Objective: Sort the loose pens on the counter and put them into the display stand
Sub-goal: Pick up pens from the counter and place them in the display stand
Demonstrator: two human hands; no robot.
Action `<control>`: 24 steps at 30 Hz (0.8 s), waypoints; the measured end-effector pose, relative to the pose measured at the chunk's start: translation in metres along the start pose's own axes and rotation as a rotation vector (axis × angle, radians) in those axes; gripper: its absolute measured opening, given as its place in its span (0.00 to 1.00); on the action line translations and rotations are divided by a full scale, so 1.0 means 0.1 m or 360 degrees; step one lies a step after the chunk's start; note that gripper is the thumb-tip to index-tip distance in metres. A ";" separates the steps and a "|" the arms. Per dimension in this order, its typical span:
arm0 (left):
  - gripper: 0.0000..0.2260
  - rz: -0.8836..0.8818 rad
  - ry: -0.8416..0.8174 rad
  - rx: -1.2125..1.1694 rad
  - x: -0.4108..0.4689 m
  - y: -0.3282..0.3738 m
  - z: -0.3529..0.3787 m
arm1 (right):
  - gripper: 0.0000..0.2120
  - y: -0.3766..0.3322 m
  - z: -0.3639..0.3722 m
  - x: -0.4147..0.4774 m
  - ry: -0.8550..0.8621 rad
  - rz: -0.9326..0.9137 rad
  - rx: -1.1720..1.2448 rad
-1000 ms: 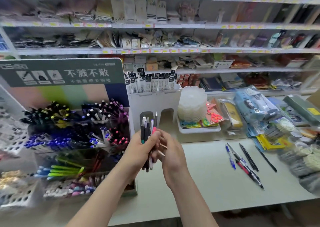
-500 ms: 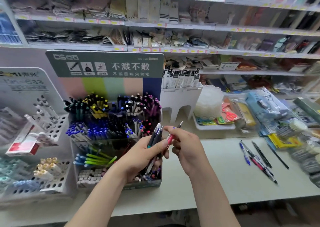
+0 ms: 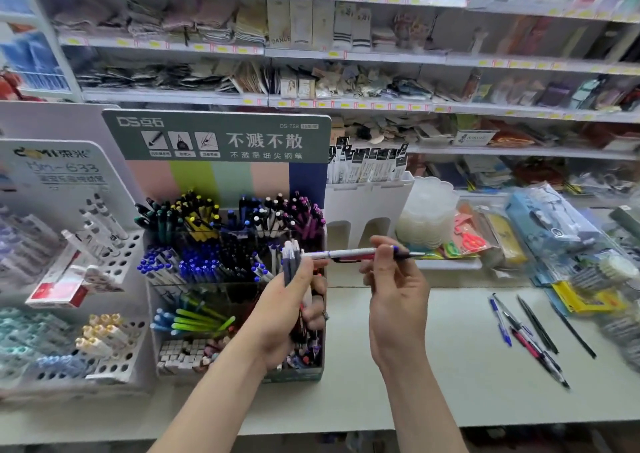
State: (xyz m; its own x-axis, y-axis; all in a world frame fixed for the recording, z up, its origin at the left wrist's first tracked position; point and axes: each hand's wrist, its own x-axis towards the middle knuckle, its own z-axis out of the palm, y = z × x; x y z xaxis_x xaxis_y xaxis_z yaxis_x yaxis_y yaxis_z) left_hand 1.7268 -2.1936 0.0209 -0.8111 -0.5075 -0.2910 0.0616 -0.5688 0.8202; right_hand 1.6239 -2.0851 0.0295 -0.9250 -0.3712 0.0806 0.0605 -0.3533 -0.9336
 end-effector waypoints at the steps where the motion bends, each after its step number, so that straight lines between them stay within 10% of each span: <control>1: 0.18 -0.0014 0.0040 -0.0167 0.03 0.01 0.02 | 0.09 0.01 -0.01 -0.04 -0.0101 -0.0043 -0.0108; 9: 0.11 0.0069 0.0385 -0.0501 0.16 0.06 0.08 | 0.13 0.10 -0.20 0.05 -0.0833 -0.0095 -0.0547; 16: 0.12 0.0415 0.0942 0.0012 0.10 0.03 0.11 | 0.11 0.04 -0.43 0.24 -0.0735 0.0178 -0.0619; 24: 0.15 0.0071 0.0469 0.0242 -0.02 -0.03 0.05 | 0.21 -0.05 -0.18 0.25 -0.0646 0.0040 -0.0430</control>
State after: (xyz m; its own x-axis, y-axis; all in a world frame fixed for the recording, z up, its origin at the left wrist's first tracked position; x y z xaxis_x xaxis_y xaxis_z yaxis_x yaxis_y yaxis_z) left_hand 1.7250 -2.1873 0.0215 -0.6048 -0.7078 -0.3649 -0.0120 -0.4501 0.8929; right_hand 1.5940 -2.0774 0.0297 -0.7002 -0.7007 0.1366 -0.0687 -0.1243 -0.9899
